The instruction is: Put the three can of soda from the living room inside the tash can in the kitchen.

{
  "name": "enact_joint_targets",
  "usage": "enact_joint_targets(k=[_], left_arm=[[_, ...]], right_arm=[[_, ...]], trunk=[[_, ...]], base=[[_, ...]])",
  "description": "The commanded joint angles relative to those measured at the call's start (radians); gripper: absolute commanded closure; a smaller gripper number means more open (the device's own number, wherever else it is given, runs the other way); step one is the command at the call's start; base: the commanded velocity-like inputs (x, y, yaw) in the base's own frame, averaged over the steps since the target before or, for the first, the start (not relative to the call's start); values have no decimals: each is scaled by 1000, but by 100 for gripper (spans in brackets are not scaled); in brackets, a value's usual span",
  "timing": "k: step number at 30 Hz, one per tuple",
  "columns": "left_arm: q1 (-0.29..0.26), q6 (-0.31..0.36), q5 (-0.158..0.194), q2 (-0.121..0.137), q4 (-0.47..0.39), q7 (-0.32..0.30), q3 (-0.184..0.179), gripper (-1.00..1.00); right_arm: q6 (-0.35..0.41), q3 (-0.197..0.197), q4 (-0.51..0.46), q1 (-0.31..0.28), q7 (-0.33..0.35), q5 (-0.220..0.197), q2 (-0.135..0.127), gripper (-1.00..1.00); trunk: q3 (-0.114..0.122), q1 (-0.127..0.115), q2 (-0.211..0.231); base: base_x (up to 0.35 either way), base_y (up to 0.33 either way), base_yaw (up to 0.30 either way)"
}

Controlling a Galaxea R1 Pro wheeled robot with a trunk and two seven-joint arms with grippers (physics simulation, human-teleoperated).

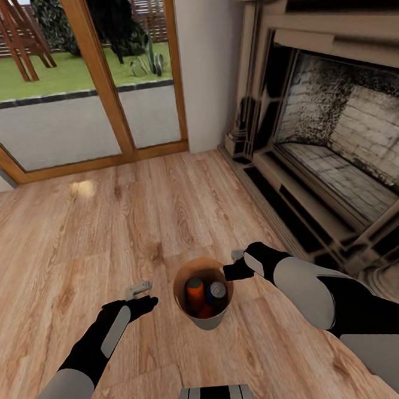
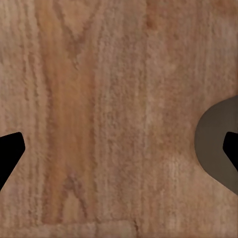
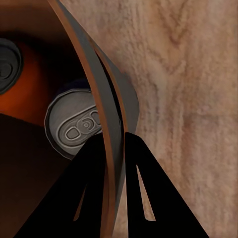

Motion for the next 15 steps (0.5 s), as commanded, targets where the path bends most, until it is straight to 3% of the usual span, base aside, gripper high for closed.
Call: enact_joint_targets(k=[1, 15], left_arm=[[0, 0, 0, 0, 0, 0, 0, -100], [0, 0, 0, 0, -1, -5, 0, -100]], right_arm=[[1, -22, 5, 1, 5, -9, 0, 100], [0, -22, 4, 1, 10, -9, -5, 100]], trunk=[[0, 10, 0], [0, 10, 0]], base=[[0, 0, 0], [0, 0, 0]])
